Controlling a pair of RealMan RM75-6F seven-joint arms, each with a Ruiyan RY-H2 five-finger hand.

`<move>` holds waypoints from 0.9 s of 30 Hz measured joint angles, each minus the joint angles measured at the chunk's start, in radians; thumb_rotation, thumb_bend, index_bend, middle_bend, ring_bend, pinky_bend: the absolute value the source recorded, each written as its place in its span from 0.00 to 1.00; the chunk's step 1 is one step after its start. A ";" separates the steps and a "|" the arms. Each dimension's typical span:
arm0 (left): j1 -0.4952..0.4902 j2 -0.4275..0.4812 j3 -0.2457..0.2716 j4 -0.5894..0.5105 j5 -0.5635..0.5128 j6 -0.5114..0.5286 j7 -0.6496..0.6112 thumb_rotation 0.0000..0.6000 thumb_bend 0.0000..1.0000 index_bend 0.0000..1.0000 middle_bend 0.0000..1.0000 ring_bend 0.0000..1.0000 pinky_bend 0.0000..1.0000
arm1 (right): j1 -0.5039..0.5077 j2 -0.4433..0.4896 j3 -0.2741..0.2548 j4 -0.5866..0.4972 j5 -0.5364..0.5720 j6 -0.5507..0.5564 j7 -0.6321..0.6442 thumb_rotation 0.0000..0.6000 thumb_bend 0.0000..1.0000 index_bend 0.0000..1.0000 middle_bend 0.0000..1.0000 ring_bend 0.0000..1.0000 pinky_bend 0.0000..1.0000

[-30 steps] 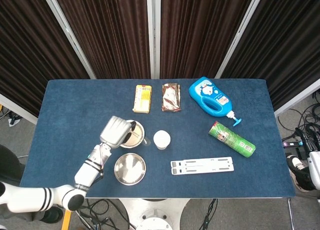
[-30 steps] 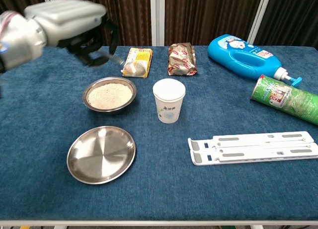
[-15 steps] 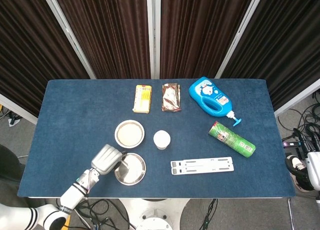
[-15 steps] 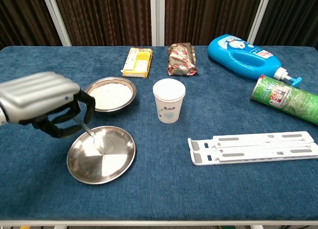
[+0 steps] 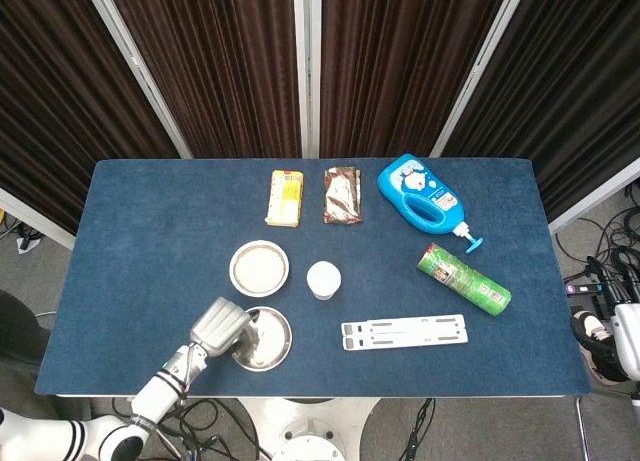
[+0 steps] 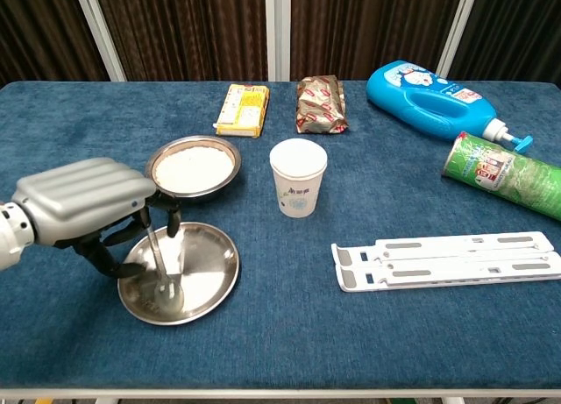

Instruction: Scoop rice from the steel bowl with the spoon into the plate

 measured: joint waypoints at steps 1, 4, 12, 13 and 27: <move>0.005 0.004 -0.004 -0.007 -0.002 0.007 -0.007 1.00 0.14 0.39 0.91 0.89 1.00 | 0.001 0.001 0.001 0.001 0.002 -0.003 0.002 1.00 0.24 0.00 0.18 0.00 0.00; 0.026 0.032 -0.027 -0.034 -0.015 0.039 -0.052 1.00 0.14 0.36 0.88 0.86 0.99 | 0.006 0.002 0.001 0.004 0.007 -0.015 0.005 1.00 0.24 0.00 0.18 0.00 0.00; 0.153 0.194 -0.128 -0.041 -0.118 0.210 -0.242 1.00 0.14 0.35 0.64 0.54 0.69 | 0.020 -0.009 -0.004 0.022 0.016 -0.053 0.019 1.00 0.25 0.00 0.16 0.00 0.00; 0.167 0.204 -0.135 -0.026 -0.131 0.224 -0.263 1.00 0.14 0.35 0.55 0.45 0.59 | 0.023 -0.013 -0.004 0.028 0.017 -0.059 0.025 1.00 0.25 0.00 0.15 0.00 0.00; 0.424 0.320 -0.072 0.090 -0.046 0.425 -0.429 1.00 0.13 0.31 0.25 0.18 0.22 | 0.048 -0.083 -0.022 0.091 -0.006 -0.097 0.075 1.00 0.26 0.00 0.12 0.00 0.00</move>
